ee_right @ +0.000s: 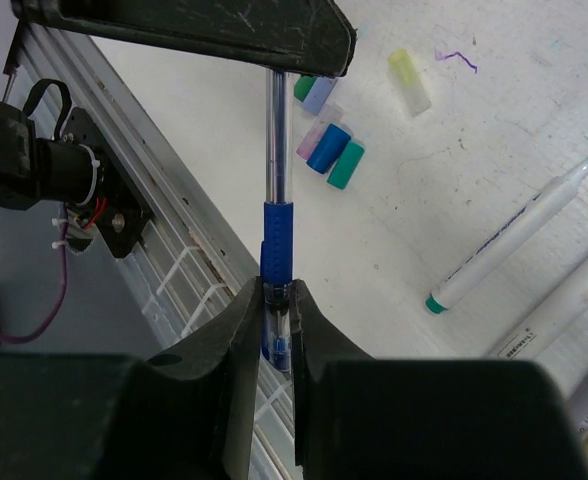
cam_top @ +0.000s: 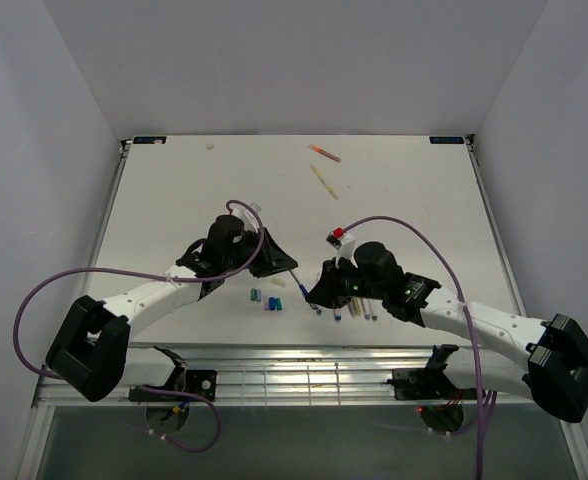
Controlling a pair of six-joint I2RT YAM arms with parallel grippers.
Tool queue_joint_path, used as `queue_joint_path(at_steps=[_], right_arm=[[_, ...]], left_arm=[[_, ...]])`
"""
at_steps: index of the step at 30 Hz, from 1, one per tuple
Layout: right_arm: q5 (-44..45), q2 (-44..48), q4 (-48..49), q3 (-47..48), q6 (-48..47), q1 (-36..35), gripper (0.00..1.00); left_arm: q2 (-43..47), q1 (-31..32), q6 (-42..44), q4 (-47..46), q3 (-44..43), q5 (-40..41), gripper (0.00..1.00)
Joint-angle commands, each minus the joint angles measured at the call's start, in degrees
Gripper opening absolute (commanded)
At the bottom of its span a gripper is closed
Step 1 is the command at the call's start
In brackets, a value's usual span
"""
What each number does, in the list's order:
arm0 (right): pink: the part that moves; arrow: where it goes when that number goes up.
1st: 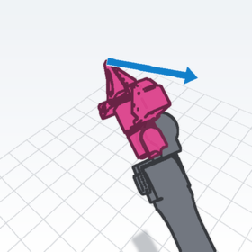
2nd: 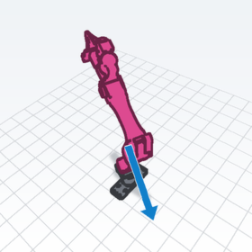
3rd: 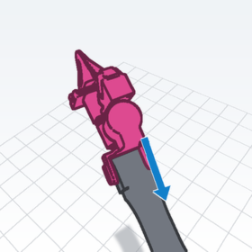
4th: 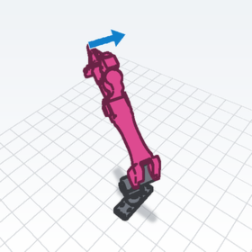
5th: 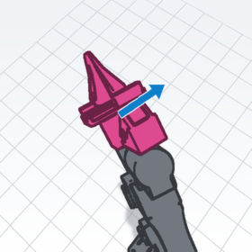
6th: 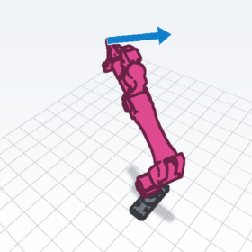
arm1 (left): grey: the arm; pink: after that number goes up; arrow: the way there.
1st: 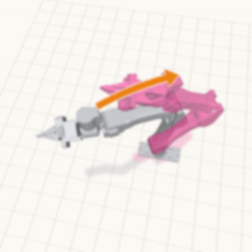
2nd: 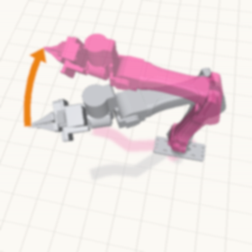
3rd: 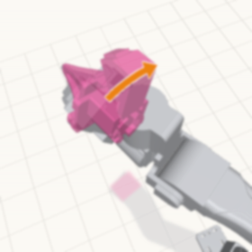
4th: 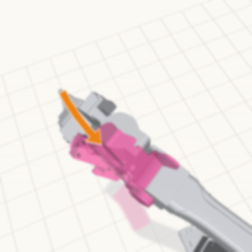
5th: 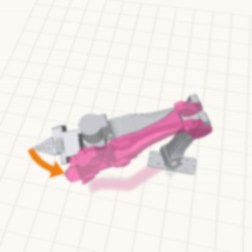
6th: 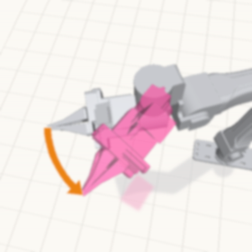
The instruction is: Open the pen caps
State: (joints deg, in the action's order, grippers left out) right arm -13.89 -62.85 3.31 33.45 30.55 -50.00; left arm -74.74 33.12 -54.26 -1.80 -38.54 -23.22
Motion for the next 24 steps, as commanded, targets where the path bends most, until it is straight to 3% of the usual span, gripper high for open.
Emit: queue_joint_path(at_steps=[1,4,8,16,24], right_arm=[[-0.3,-0.4,4.2,2.3,0.3,-0.5,0.08],[-0.2,-1.2,4.9,2.6,0.0,-0.5,0.11],[-0.7,-4.2,4.4,5.0,-1.5,-0.5,0.31],[-2.0,-10.4,3.6,12.2,-3.9,-0.5,0.36],[-1.8,-13.0,3.6,12.5,-4.8,-0.5,0.37]], left_arm=[[0.1,0.3,0.9,-1.0,-1.8,-0.6,0.27],[0.2,0.3,1.1,-0.9,-1.7,-0.9,0.19],[0.0,0.3,2.1,0.2,-2.2,-1.5,0.12],[1.0,0.3,2.1,0.7,-2.2,-2.5,0.09],[2.1,0.3,2.1,1.5,-2.8,-3.1,0.08]])
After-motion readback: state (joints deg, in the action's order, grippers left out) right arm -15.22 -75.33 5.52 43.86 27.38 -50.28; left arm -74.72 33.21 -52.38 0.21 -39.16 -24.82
